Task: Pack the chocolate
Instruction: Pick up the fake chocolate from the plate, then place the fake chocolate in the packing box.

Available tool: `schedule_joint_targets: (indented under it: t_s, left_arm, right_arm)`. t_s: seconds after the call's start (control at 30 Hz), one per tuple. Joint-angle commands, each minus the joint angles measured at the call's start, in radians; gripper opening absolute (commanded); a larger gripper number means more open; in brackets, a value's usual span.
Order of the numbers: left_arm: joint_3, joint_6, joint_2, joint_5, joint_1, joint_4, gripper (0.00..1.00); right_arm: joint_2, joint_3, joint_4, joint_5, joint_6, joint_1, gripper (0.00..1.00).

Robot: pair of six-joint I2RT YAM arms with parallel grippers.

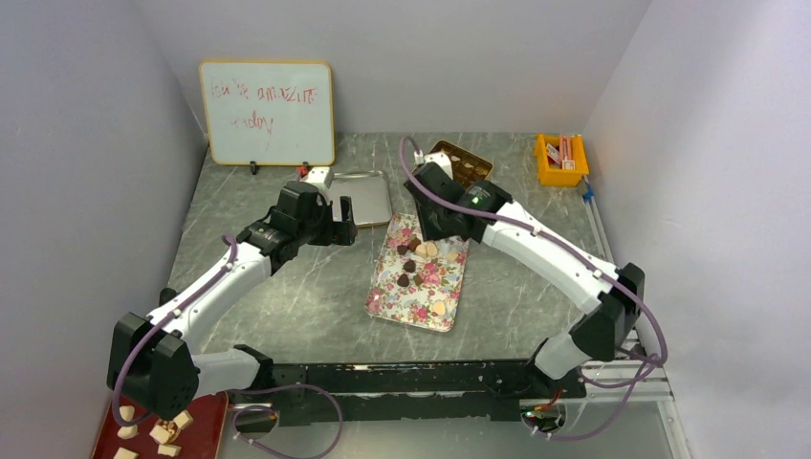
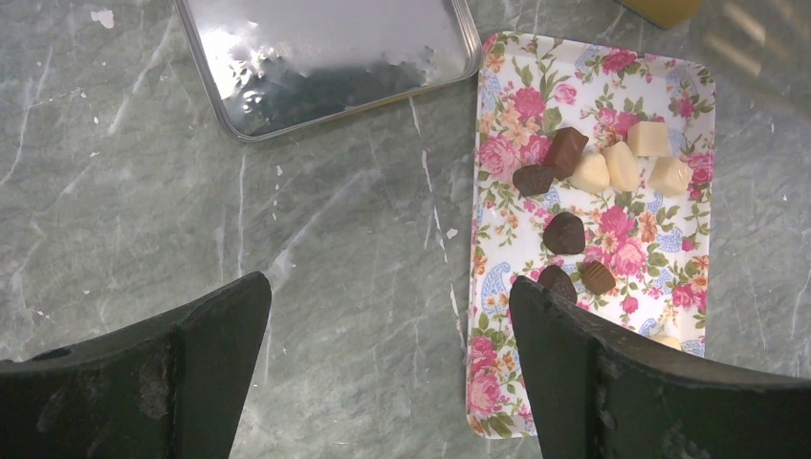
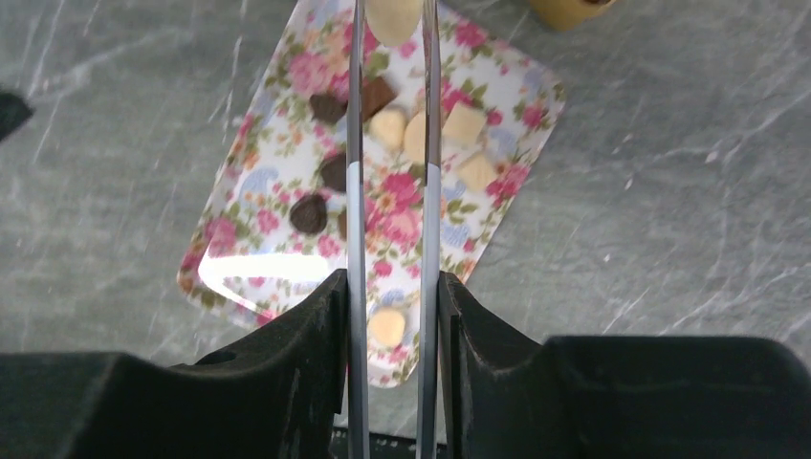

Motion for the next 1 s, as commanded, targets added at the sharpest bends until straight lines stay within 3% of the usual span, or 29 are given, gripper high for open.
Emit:
schedule_joint_targets:
  t_s: [0.0,0.43,0.97]
  left_arm:
    - [0.033,0.016,-0.002,0.0,-0.005,0.03,1.0]
    - [0.048,0.03,0.0,-0.014,-0.005,0.009,1.0]
    - [0.043,0.015,0.012,-0.011,-0.005,0.013,1.0]
  right_arm:
    - [0.065,0.11,0.091,0.035,-0.098,-0.117,0.04]
    - [0.456,0.481,0.23,-0.031,-0.255,-0.404,0.02]
    - [0.688,0.66,0.297,-0.098,-0.284,-0.478,0.05]
